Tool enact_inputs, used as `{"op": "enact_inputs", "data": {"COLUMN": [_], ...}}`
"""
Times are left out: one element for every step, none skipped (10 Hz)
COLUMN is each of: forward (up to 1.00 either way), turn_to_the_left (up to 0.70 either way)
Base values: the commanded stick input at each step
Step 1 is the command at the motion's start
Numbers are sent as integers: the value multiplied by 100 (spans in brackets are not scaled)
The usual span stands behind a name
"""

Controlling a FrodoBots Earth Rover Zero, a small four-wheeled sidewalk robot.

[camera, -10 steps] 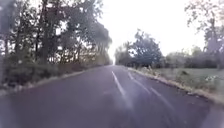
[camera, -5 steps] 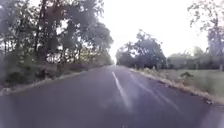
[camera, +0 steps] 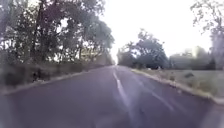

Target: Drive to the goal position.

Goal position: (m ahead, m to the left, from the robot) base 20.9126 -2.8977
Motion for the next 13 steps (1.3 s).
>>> {"op": "enact_inputs", "data": {"forward": [100, 100, 100, 100, 100, 100, 100, 100, 100, 100, 100, 100, 100], "turn_to_the_left": [0, 0, 0, 0, 0, 0, 0, 0, 0, 0, 0, 0, 0]}}
